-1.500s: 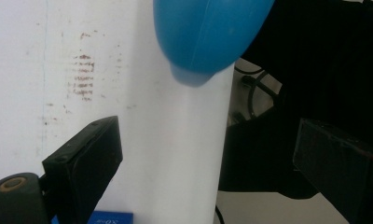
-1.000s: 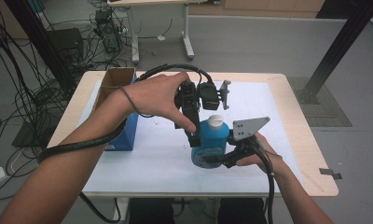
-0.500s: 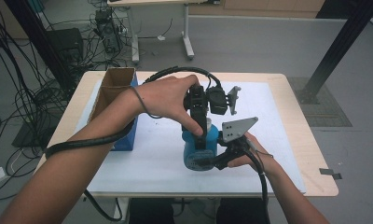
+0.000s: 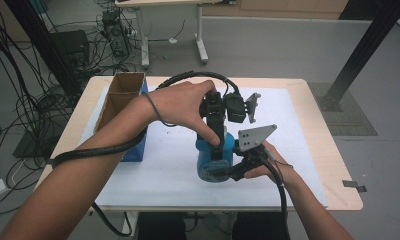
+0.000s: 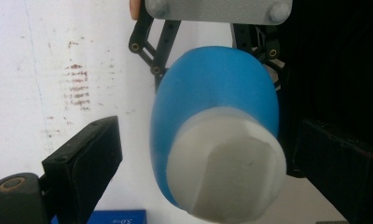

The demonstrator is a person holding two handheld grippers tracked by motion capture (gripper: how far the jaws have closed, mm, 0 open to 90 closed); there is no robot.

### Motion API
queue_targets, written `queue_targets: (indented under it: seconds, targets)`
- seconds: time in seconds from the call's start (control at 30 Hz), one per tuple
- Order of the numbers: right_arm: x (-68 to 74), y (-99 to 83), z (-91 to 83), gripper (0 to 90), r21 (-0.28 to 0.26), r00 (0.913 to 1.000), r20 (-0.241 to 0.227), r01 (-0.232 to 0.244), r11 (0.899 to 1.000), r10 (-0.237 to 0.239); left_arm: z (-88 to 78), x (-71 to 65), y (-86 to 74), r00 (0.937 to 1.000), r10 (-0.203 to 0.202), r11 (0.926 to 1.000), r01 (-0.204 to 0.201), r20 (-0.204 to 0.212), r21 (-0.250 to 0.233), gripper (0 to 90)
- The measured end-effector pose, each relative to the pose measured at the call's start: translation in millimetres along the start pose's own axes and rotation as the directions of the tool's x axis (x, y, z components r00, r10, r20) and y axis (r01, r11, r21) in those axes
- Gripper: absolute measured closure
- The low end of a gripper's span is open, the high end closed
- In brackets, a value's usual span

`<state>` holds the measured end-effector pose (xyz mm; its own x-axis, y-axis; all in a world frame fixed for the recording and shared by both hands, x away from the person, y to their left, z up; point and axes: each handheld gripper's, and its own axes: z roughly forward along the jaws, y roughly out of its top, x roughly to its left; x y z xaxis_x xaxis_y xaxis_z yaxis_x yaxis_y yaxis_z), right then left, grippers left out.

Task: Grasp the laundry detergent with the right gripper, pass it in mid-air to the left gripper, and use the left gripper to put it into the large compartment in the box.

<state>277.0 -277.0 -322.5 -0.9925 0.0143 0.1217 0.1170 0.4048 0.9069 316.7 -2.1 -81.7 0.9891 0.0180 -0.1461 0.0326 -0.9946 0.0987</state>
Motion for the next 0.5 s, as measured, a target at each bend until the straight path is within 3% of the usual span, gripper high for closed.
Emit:
queue_targets:
  seconds: [0.5]
  targets:
    - [0.6, 1.0, 0.1, 41.8, 0.003, 1.0, 0.001, 0.001, 1.0, -0.001, 0.6, 0.0, 0.5, 1.0, -0.003, 1.0, 0.003, -0.003, 0.002, 8.1]
